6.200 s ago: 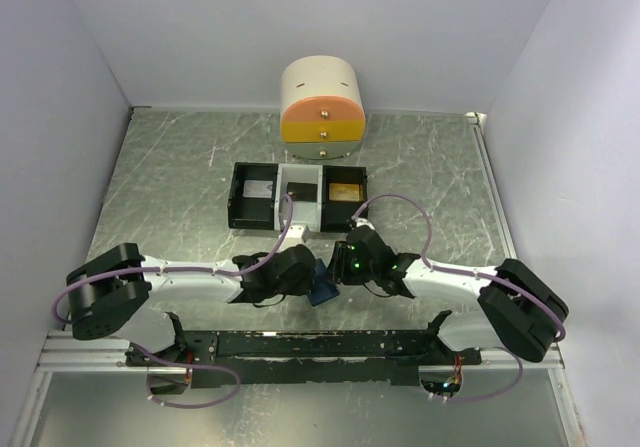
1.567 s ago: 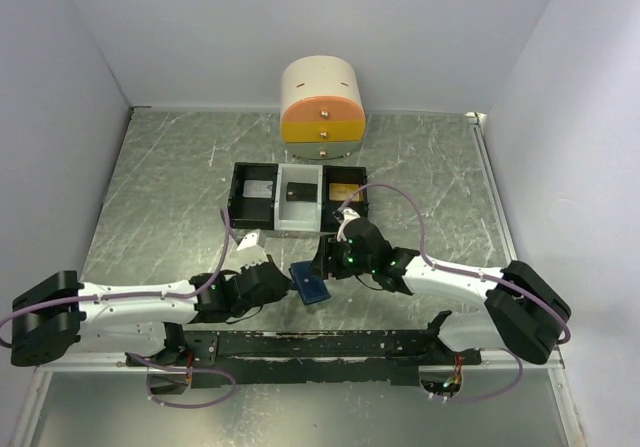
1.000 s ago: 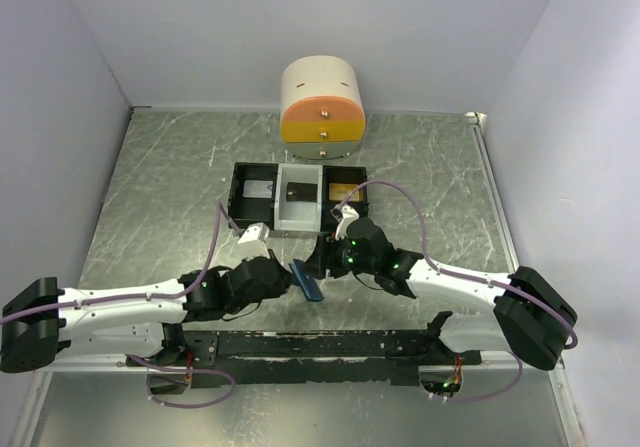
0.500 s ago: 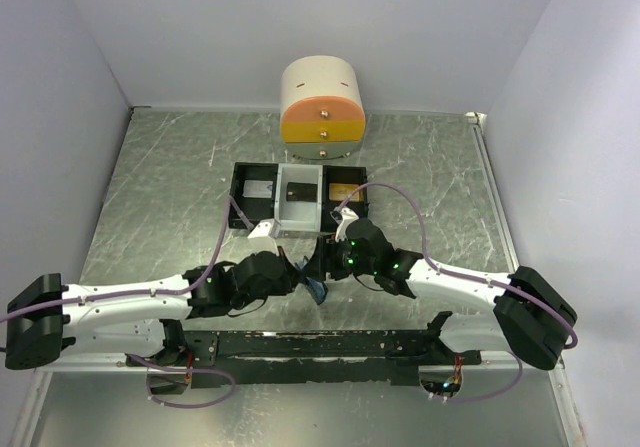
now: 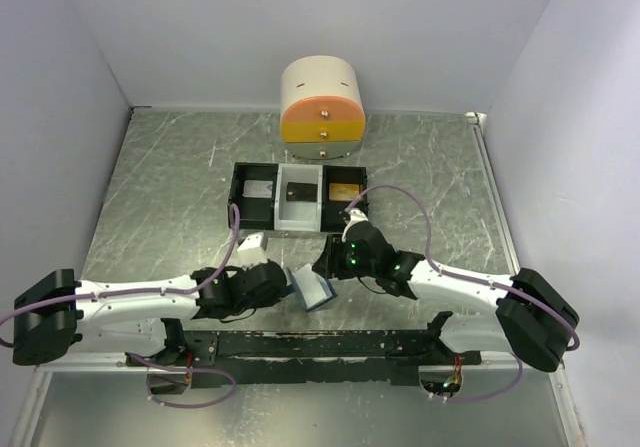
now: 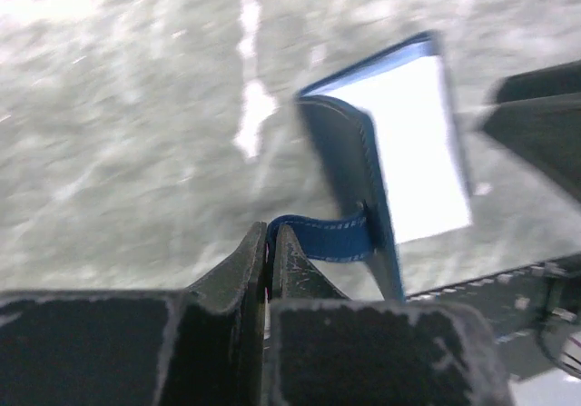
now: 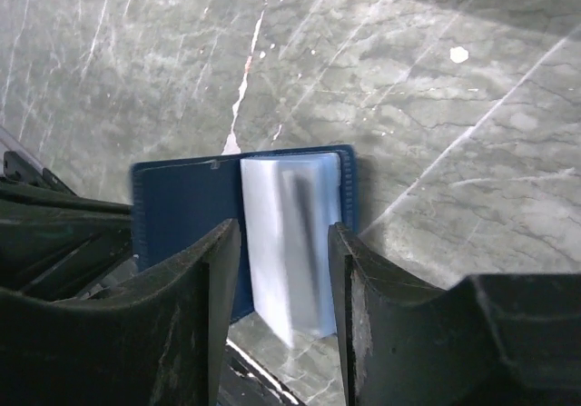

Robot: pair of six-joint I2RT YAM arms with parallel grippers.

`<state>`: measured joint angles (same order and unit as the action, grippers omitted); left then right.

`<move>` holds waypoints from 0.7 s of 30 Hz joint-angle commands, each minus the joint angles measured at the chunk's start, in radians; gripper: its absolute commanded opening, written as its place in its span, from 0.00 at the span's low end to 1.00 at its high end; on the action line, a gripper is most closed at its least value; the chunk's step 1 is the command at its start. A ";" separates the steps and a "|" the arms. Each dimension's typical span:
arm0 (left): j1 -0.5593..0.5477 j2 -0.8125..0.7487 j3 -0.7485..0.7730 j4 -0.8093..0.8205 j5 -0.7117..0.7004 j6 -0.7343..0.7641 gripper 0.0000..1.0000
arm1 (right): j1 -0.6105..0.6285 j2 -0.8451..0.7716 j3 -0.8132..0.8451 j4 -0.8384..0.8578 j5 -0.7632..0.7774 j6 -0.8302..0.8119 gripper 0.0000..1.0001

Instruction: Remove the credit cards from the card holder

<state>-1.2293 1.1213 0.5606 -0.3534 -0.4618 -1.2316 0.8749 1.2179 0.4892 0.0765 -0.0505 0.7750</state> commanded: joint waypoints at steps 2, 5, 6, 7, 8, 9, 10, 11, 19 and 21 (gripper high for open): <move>0.002 -0.025 -0.075 -0.192 -0.027 -0.144 0.07 | 0.004 -0.026 -0.006 -0.025 0.064 0.005 0.46; 0.002 -0.074 -0.096 -0.184 -0.042 -0.154 0.07 | 0.004 -0.017 -0.006 0.006 0.020 -0.012 0.46; 0.003 -0.085 -0.100 -0.187 -0.049 -0.159 0.07 | 0.004 -0.008 -0.006 0.015 0.000 -0.012 0.46; 0.002 -0.093 -0.103 -0.191 -0.056 -0.164 0.07 | 0.004 0.002 -0.006 0.024 -0.021 -0.010 0.46; 0.002 -0.096 -0.102 -0.192 -0.063 -0.165 0.07 | 0.004 0.015 -0.006 0.036 -0.055 -0.006 0.46; 0.002 -0.096 -0.099 -0.189 -0.066 -0.159 0.07 | 0.004 0.026 -0.006 0.043 -0.075 0.003 0.46; 0.002 -0.094 -0.096 -0.187 -0.069 -0.152 0.07 | 0.004 0.029 -0.008 0.052 -0.093 0.013 0.46; 0.002 -0.090 -0.091 -0.184 -0.070 -0.145 0.07 | 0.005 0.028 -0.014 0.066 -0.107 0.021 0.46; 0.002 -0.035 -0.061 -0.150 -0.066 -0.105 0.07 | 0.005 -0.017 0.033 0.000 -0.079 0.002 0.50; 0.002 -0.023 -0.055 -0.149 -0.062 -0.101 0.07 | 0.006 -0.032 0.053 -0.049 -0.044 -0.013 0.51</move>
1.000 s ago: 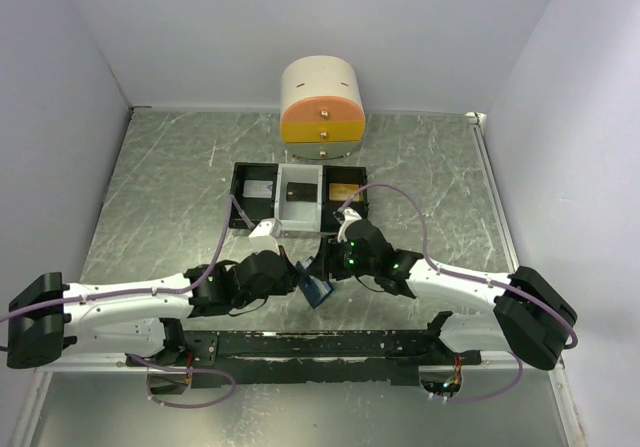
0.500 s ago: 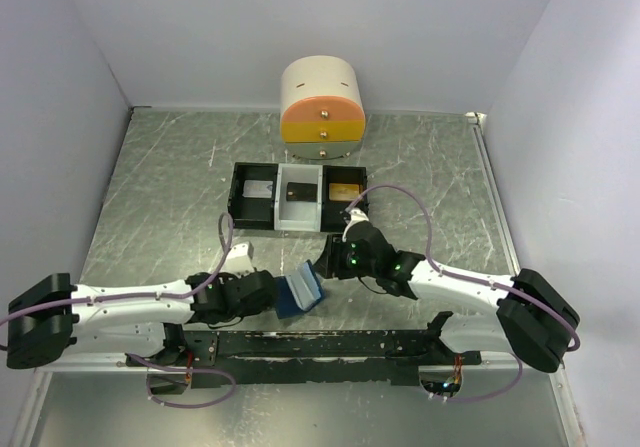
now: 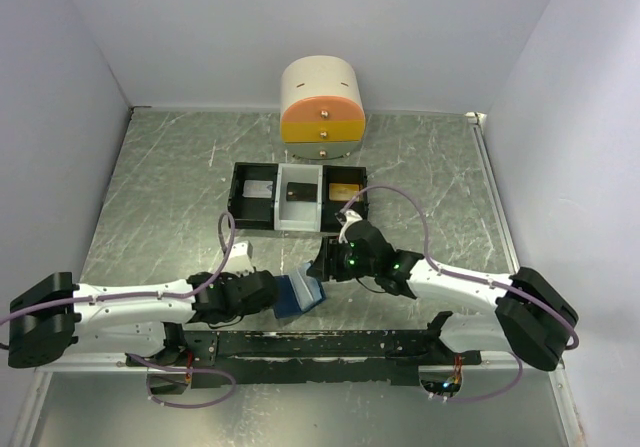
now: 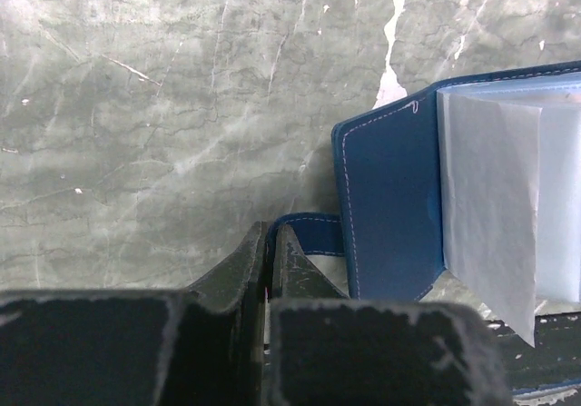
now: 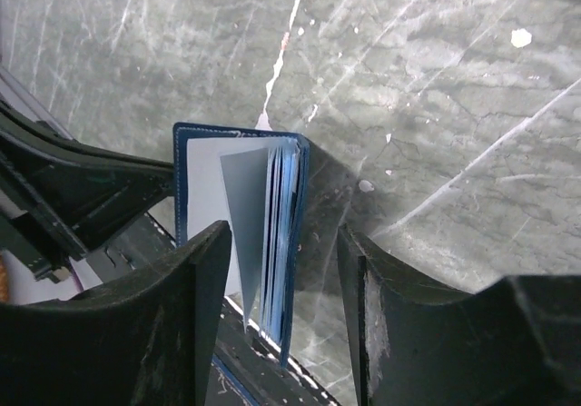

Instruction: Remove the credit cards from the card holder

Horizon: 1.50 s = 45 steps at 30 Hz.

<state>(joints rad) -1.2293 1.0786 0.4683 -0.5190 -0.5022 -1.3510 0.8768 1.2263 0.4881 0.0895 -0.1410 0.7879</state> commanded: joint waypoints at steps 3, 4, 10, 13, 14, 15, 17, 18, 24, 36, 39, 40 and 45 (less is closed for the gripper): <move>0.002 0.026 0.044 0.012 -0.022 0.022 0.07 | 0.004 -0.076 0.063 -0.114 0.132 -0.019 0.52; 0.002 0.026 0.046 0.011 -0.023 0.026 0.07 | 0.004 -0.088 0.063 -0.113 0.141 -0.028 0.52; 0.002 0.003 0.038 0.028 -0.015 0.050 0.07 | 0.005 -0.079 0.121 -0.053 -0.078 -0.098 0.50; 0.002 -0.012 0.027 0.052 -0.017 0.060 0.07 | 0.015 -0.035 0.129 -0.039 -0.124 -0.098 0.49; 0.002 -0.014 0.026 0.057 -0.016 0.061 0.07 | 0.015 -0.018 0.123 -0.033 -0.119 -0.094 0.49; 0.002 -0.017 0.026 0.060 -0.016 0.060 0.07 | 0.014 0.001 0.118 -0.037 -0.108 -0.085 0.49; 0.002 -0.017 0.026 0.054 -0.015 0.054 0.07 | 0.017 0.042 0.113 -0.029 -0.117 -0.092 0.48; 0.002 -0.016 0.027 0.051 -0.016 0.052 0.07 | 0.016 0.061 0.114 -0.034 -0.117 -0.093 0.48; 0.002 0.008 0.045 0.034 -0.012 0.056 0.07 | 0.016 0.101 0.108 -0.065 -0.043 -0.084 0.52; 0.002 0.069 0.065 0.040 -0.003 0.052 0.07 | 0.018 0.168 0.093 -0.038 -0.081 -0.087 0.57; 0.002 0.075 0.066 0.042 0.000 0.053 0.07 | 0.021 0.172 0.091 -0.002 -0.150 -0.096 0.55; 0.002 0.076 0.063 0.047 0.000 0.053 0.07 | 0.021 0.171 0.087 0.022 -0.176 -0.091 0.54; 0.002 0.071 0.052 0.066 0.004 0.051 0.07 | 0.025 0.205 0.087 0.128 -0.326 -0.071 0.53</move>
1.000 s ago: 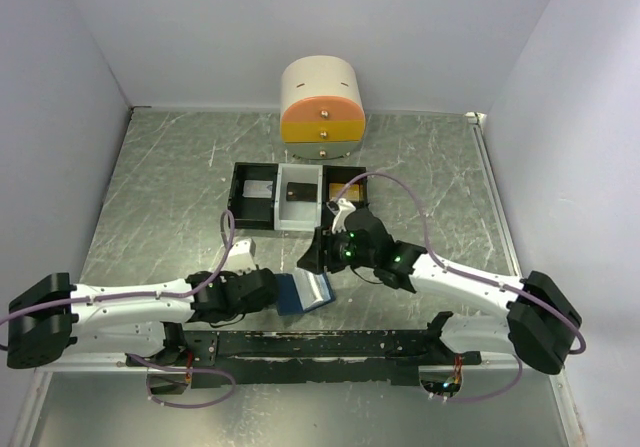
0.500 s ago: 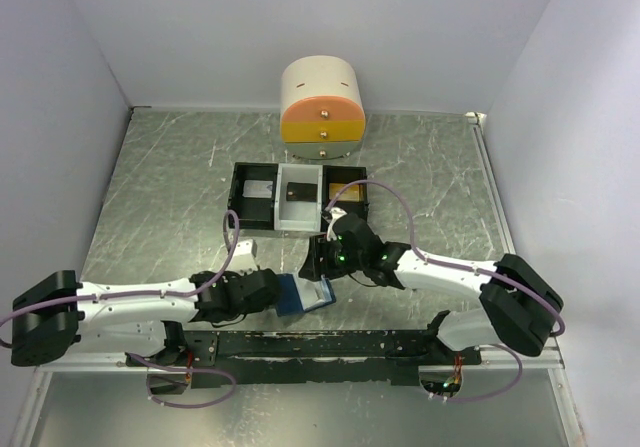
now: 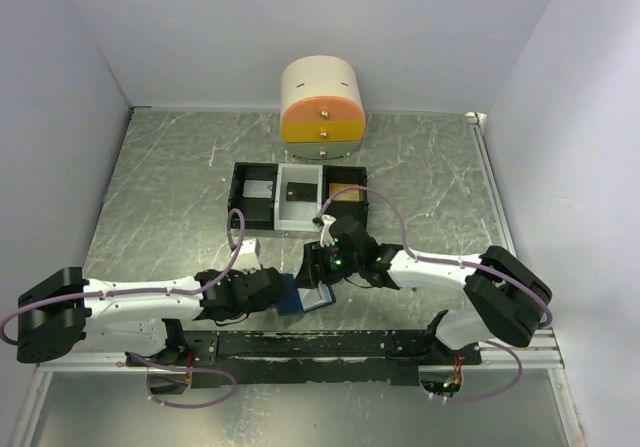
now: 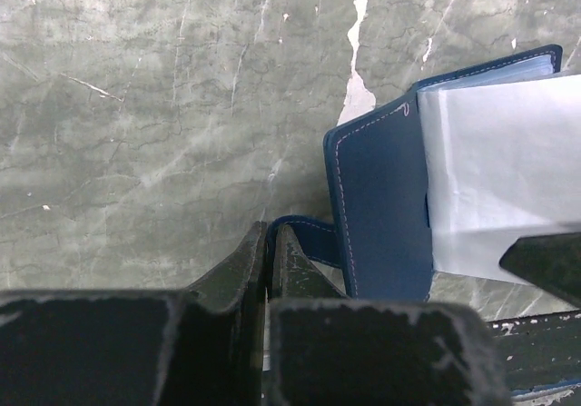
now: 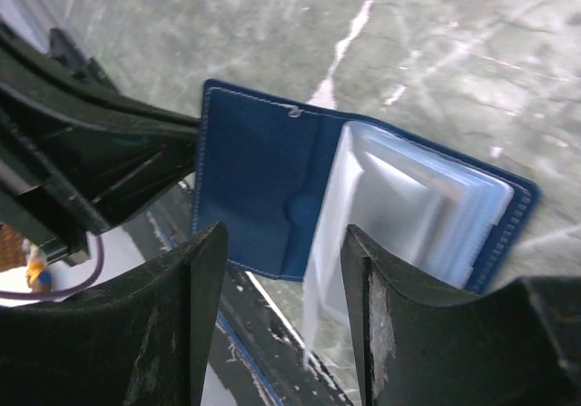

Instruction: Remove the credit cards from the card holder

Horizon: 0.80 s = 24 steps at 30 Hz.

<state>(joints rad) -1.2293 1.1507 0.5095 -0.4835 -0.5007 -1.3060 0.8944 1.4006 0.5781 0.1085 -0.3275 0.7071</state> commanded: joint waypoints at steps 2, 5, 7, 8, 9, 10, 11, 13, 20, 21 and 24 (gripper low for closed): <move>0.002 -0.004 0.008 0.032 0.002 0.006 0.07 | 0.009 0.054 0.005 0.129 -0.176 0.018 0.54; 0.002 -0.006 0.011 0.014 0.004 0.006 0.07 | 0.009 0.009 0.030 0.003 -0.014 -0.017 0.55; 0.002 -0.011 0.015 -0.014 0.000 -0.004 0.07 | 0.007 -0.059 0.034 -0.084 0.124 -0.039 0.59; 0.002 -0.014 0.013 -0.020 -0.002 -0.007 0.07 | 0.005 -0.088 0.037 -0.117 0.183 -0.050 0.62; 0.002 -0.021 0.009 -0.022 -0.005 -0.008 0.07 | 0.003 -0.113 0.042 -0.149 0.228 -0.057 0.65; 0.002 -0.028 0.004 -0.021 -0.005 -0.007 0.07 | 0.003 -0.128 0.050 -0.183 0.269 -0.058 0.67; 0.002 -0.036 0.001 -0.020 -0.005 -0.006 0.07 | 0.003 -0.138 0.053 -0.206 0.286 -0.062 0.70; 0.002 -0.050 -0.006 -0.015 -0.003 -0.006 0.07 | 0.004 -0.138 0.039 -0.203 0.267 -0.075 0.72; 0.002 -0.061 -0.023 0.021 0.009 0.005 0.07 | 0.005 -0.035 0.015 -0.029 0.091 -0.019 0.71; 0.002 -0.056 -0.022 0.020 0.012 0.005 0.07 | 0.006 -0.020 0.014 -0.019 0.088 -0.013 0.71; 0.002 -0.036 -0.014 0.013 0.014 0.005 0.07 | 0.006 0.020 0.006 0.002 0.068 -0.009 0.71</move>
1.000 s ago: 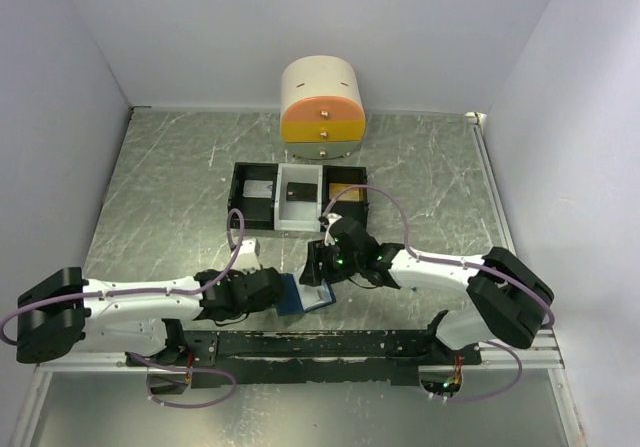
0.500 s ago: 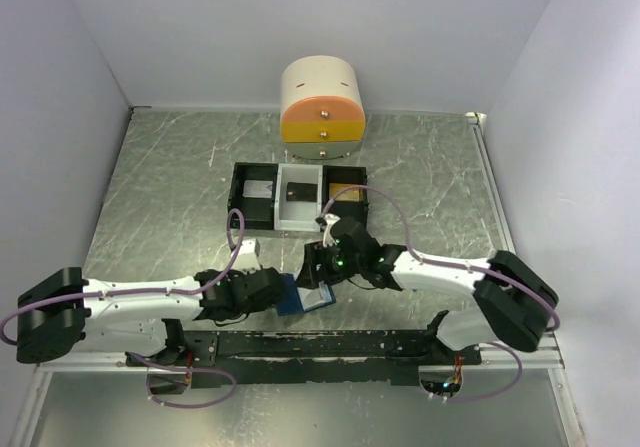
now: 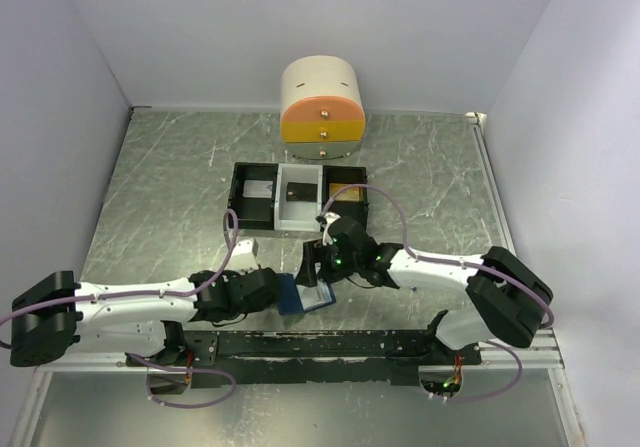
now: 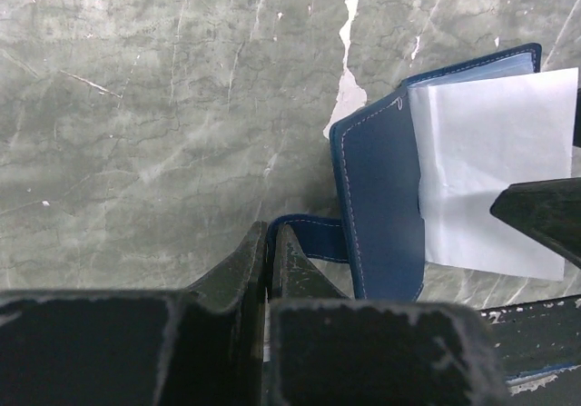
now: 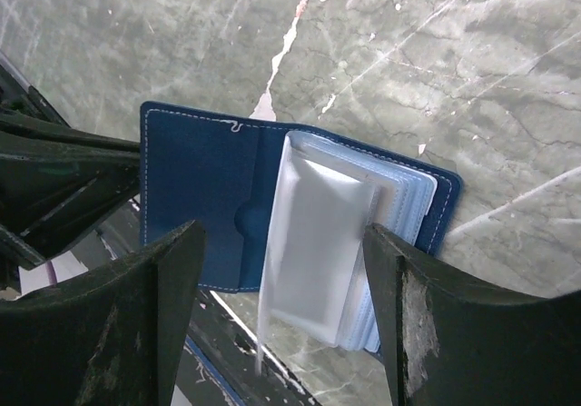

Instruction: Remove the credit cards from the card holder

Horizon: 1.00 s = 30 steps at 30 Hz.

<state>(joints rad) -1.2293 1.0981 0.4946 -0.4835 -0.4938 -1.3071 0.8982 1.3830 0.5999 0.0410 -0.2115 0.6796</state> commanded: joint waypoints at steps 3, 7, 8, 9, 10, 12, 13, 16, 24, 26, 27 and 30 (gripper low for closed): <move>0.002 0.031 0.006 0.020 0.010 0.013 0.07 | 0.002 0.071 0.010 0.021 -0.038 0.000 0.69; 0.002 0.045 0.012 0.024 0.015 0.017 0.07 | 0.003 0.050 0.003 0.050 -0.104 -0.016 0.67; 0.002 0.048 0.013 0.026 0.015 0.018 0.07 | 0.003 0.044 -0.002 0.075 -0.136 -0.011 0.67; 0.002 0.050 0.013 0.027 0.014 0.018 0.07 | 0.003 0.040 -0.011 0.122 -0.192 0.003 0.66; 0.002 0.053 0.012 0.027 0.013 0.017 0.07 | 0.004 0.043 -0.019 0.147 -0.214 0.014 0.66; 0.002 0.057 0.012 0.029 0.011 0.016 0.07 | 0.004 0.064 -0.032 0.228 -0.285 0.059 0.66; 0.002 0.057 0.014 0.027 0.011 0.013 0.07 | 0.003 0.080 -0.037 0.266 -0.318 0.081 0.66; 0.002 0.053 0.010 0.022 0.004 -0.001 0.07 | 0.005 0.125 -0.061 0.375 -0.363 0.167 0.66; 0.002 -0.040 -0.068 0.112 0.015 -0.029 0.07 | 0.016 0.187 -0.091 0.461 -0.244 0.332 0.66; 0.002 -0.062 -0.080 0.117 0.018 -0.025 0.11 | 0.023 0.185 -0.081 0.438 -0.222 0.326 0.63; 0.002 -0.069 -0.082 0.115 0.017 -0.025 0.12 | 0.028 0.179 -0.072 0.401 -0.206 0.313 0.61; 0.002 -0.083 -0.087 0.095 0.015 -0.040 0.13 | 0.041 0.153 -0.076 0.388 -0.187 0.290 0.55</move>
<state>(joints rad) -1.2293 1.0401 0.4183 -0.4114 -0.4831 -1.3247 0.9211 1.5677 0.5209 0.4232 -0.4408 0.9691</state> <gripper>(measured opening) 0.126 0.580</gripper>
